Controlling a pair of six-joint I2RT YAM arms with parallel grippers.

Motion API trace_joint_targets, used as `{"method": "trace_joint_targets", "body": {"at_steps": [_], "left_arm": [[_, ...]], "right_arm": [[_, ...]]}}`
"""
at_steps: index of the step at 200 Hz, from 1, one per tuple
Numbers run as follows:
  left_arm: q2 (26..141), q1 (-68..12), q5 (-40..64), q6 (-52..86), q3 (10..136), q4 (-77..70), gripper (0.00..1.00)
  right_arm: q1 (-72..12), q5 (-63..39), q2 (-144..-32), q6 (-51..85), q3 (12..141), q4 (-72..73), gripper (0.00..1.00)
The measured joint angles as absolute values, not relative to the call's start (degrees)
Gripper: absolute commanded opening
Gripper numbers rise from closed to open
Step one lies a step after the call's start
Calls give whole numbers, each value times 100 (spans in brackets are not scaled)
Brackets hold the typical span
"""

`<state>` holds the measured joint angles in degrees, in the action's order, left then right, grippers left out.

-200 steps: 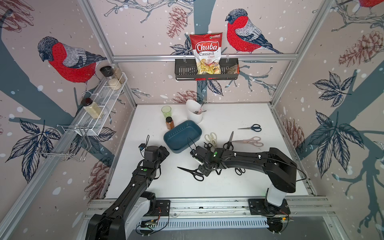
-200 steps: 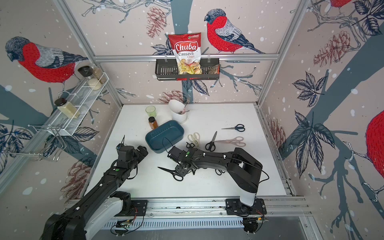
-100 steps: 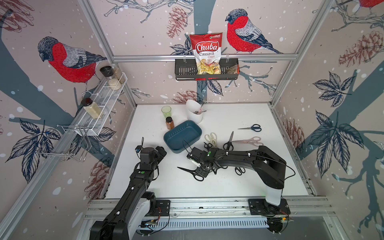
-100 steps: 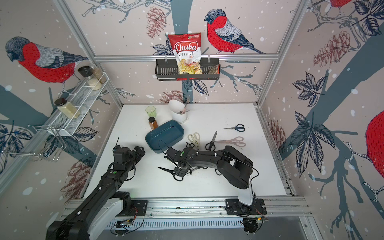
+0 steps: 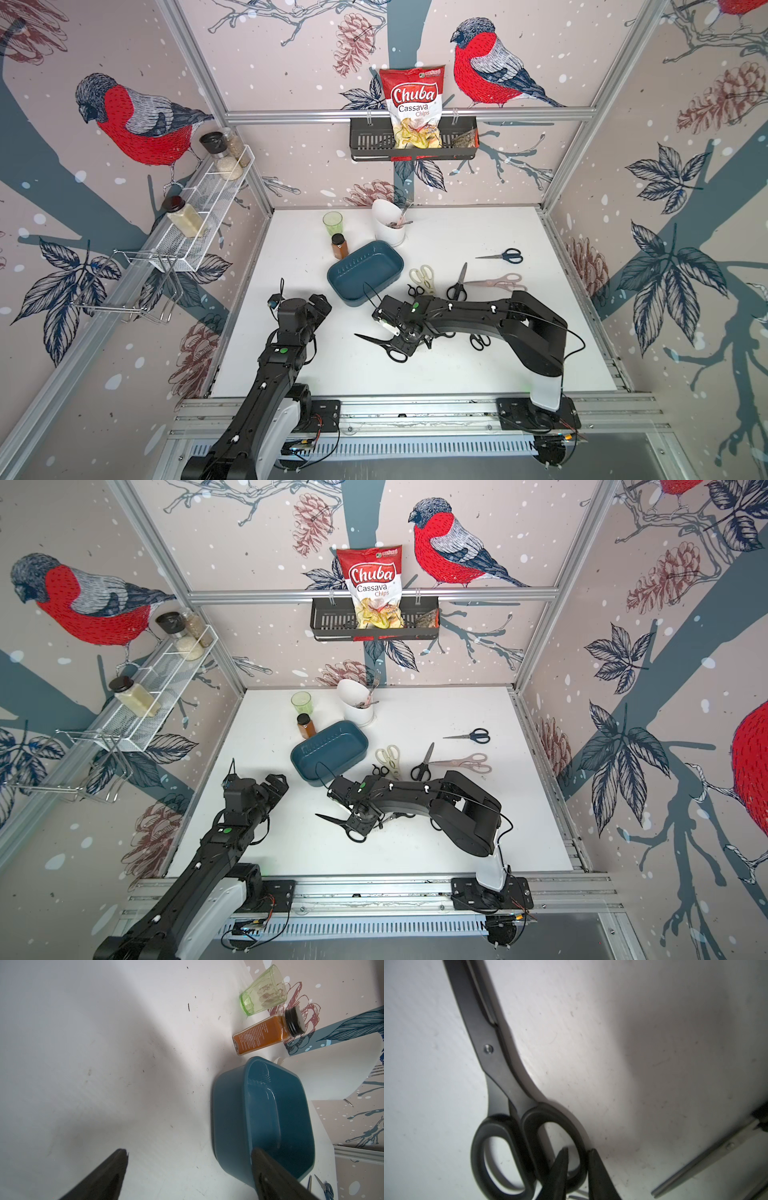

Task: Put the scissors into the storage box
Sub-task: Pick up the scissors from the center of the board.

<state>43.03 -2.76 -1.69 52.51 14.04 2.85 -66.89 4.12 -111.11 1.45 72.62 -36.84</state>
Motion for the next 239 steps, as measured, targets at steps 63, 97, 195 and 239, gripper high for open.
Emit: {"method": "trace_joint_targets", "body": {"at_steps": [63, 97, 195, 239], "left_arm": [[4064, -266, -217, 5266, 1308, 370, 96], [3944, -255, -320, 5317, 1256, 410, 96], [4329, -165, -517, 5242, 1640, 357, 96], [4862, -154, -449, 5157, 2056, 174, 96]], "right_arm": [[-6707, 379, -11102, 130, 7247, -3658, 5], [-6709, 368, -11052, 99, 7223, -3629, 0], [-6829, 156, -9684, 196, 6613, -3479, 0], [-6464, -56, -9212, 596, 6364, -3437, 0]]}}
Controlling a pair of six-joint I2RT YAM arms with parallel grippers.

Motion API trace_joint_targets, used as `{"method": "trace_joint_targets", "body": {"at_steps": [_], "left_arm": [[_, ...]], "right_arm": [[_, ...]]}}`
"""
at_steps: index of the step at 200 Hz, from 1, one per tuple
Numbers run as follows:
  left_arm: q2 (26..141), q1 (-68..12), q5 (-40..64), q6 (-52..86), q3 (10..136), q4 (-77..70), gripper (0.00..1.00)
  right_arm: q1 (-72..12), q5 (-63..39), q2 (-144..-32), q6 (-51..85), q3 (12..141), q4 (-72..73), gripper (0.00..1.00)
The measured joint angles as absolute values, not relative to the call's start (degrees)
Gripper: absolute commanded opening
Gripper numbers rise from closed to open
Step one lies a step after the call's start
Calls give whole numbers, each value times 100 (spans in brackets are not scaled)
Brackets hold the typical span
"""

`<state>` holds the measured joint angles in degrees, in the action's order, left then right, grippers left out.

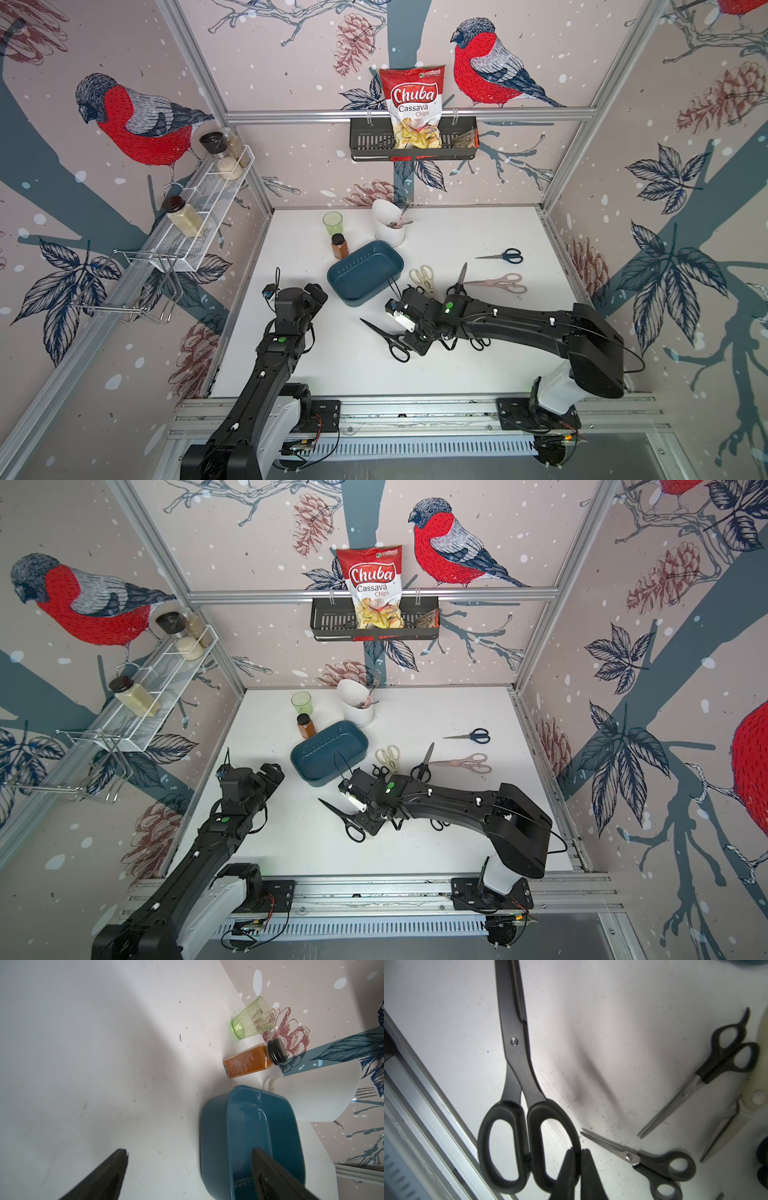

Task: Put the scissors into the storage box
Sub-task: Pick up the scissors from the center of the board, then place the scissors in the storage box.

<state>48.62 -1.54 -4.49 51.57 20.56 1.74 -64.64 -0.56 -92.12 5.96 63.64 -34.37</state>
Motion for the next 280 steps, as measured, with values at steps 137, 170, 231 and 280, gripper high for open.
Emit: {"method": "trace_joint_targets", "body": {"at_steps": [137, 170, 231, 280], "left_arm": [[5177, -132, -148, 5063, 2064, 51, 96], [5341, -16, -148, 5057, 2366, 200, 96], [5557, 840, 290, 5035, 2775, 307, 96], [5749, 884, 622, 5011, 2917, 215, 96]], "right_arm": [[-5524, 298, -10073, 4779, 7793, -1435, 0], [-5760, 698, -10728, 5959, 8350, -1059, 0], [-6064, 1120, -11697, 8095, 9067, -921, 0], [-6042, 1149, -12416, 8844, 9872, -1170, 0]]}}
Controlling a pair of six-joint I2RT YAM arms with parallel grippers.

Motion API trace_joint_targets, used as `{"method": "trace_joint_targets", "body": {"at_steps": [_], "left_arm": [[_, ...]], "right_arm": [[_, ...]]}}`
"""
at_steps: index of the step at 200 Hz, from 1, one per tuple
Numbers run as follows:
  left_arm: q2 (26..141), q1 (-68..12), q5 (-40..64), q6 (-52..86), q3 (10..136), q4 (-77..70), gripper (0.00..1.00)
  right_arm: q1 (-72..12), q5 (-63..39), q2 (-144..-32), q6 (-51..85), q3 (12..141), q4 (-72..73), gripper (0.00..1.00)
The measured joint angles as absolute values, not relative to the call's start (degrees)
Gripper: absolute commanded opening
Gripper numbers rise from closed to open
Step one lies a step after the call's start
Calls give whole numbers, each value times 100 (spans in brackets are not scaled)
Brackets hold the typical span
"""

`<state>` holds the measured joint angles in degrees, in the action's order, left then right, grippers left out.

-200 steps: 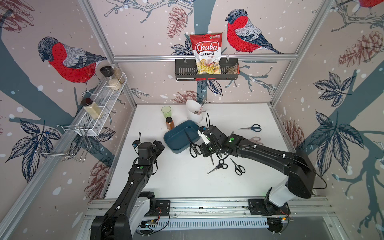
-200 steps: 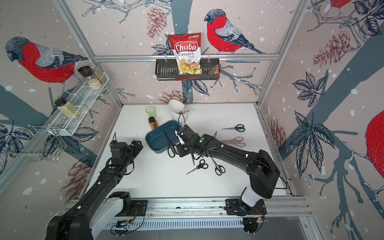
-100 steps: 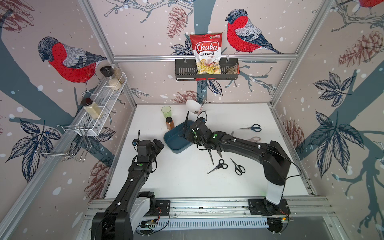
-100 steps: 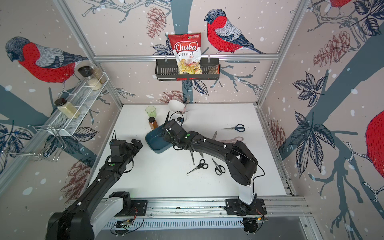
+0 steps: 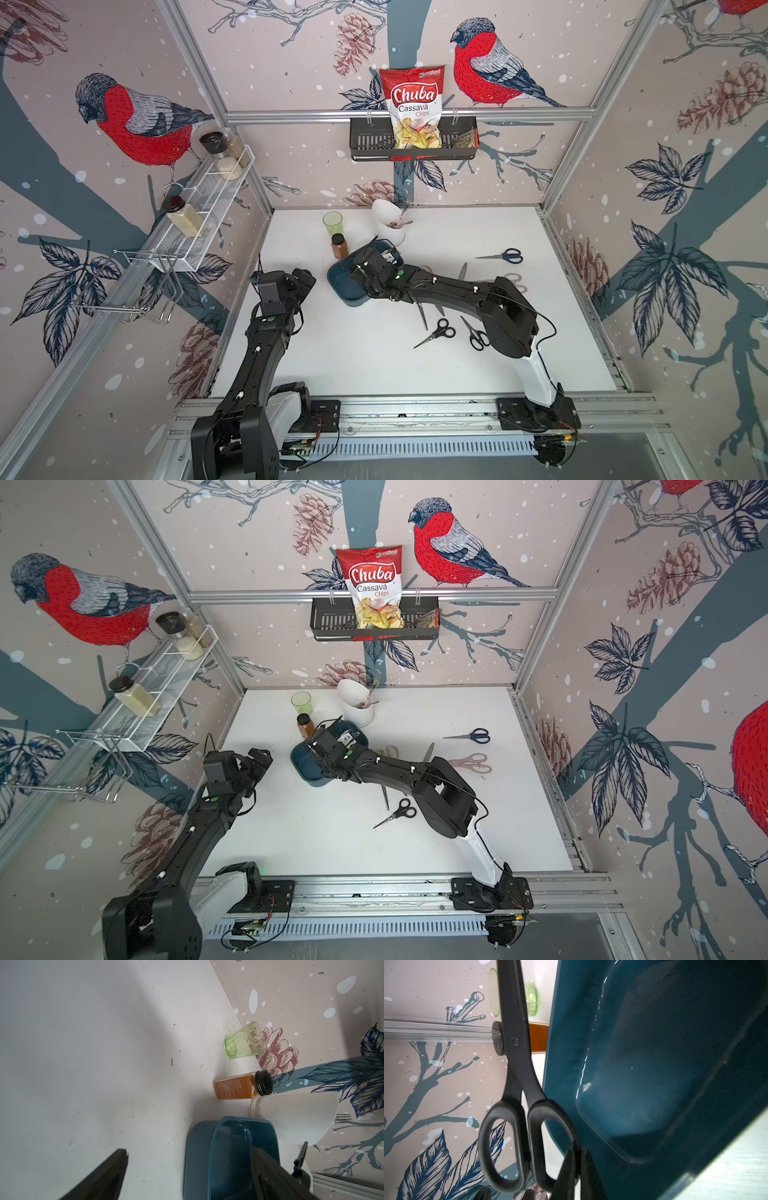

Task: Put the scissors into the storage box
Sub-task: Place the scissors in the storage box.

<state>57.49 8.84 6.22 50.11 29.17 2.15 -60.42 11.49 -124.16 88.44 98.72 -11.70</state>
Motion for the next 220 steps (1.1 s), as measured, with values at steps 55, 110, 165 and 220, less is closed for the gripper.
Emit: {"method": "trace_joint_targets", "body": {"at_steps": [55, 110, 165, 220], "left_arm": [[5806, 888, 663, 4856, 2899, 196, 96], [5802, 888, 676, 4757, 2895, 198, 96], [5728, 888, 705, 4755, 2814, 202, 96], [5721, 891, 705, 4753, 2810, 202, 96]], "right_arm": [[-6198, 1153, -12835, 9529, 10151, -1472, 0], [-6104, 1022, -13314, 9968, 10492, -1555, 0], [-6020, 985, -13450, 10210, 10519, -1588, 10], [-5992, 985, -13517, 10217, 10530, -1586, 27]]}}
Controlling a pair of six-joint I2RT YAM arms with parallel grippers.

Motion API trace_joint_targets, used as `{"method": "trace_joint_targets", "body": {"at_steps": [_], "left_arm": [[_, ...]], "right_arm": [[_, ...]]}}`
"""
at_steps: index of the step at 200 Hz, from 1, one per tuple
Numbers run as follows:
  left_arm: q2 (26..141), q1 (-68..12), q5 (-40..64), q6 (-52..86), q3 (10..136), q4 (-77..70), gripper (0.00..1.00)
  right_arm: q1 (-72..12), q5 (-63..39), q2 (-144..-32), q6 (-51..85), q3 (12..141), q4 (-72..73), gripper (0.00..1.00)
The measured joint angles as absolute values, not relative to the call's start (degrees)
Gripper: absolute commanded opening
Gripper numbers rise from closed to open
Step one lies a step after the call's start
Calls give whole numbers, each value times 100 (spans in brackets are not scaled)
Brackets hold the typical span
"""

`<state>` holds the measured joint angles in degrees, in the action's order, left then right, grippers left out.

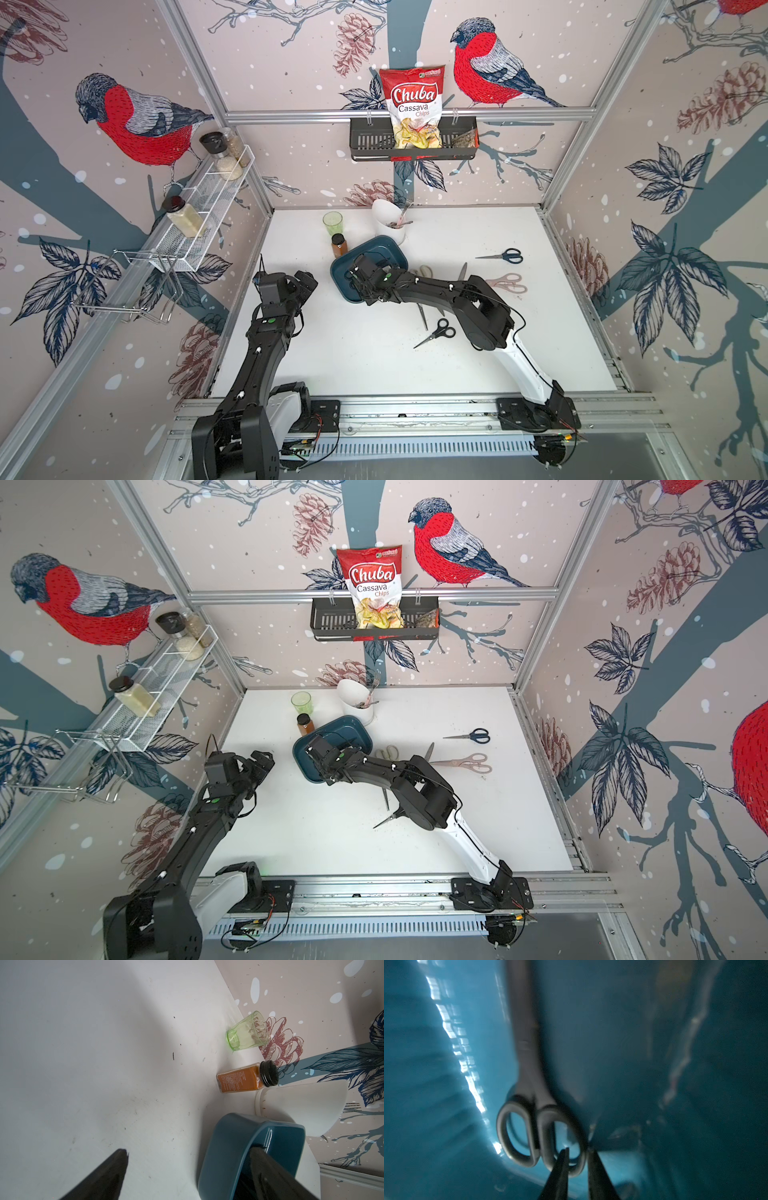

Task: Put the scissors into the storage box
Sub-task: Place the scissors in the storage box.

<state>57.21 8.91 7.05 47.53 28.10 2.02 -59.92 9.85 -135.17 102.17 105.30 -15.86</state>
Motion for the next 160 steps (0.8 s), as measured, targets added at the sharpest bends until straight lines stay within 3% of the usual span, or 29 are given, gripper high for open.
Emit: {"method": "trace_joint_targets", "body": {"at_steps": [102, 160], "left_arm": [[5695, 893, 711, 4757, 2823, 207, 96], [6169, 895, 1105, 4661, 3004, 60, 96]], "right_arm": [[-5986, 1269, -13166, 10009, 10530, -1568, 40], [-5933, 1575, -12584, 9212, 10318, -1310, 45]]}}
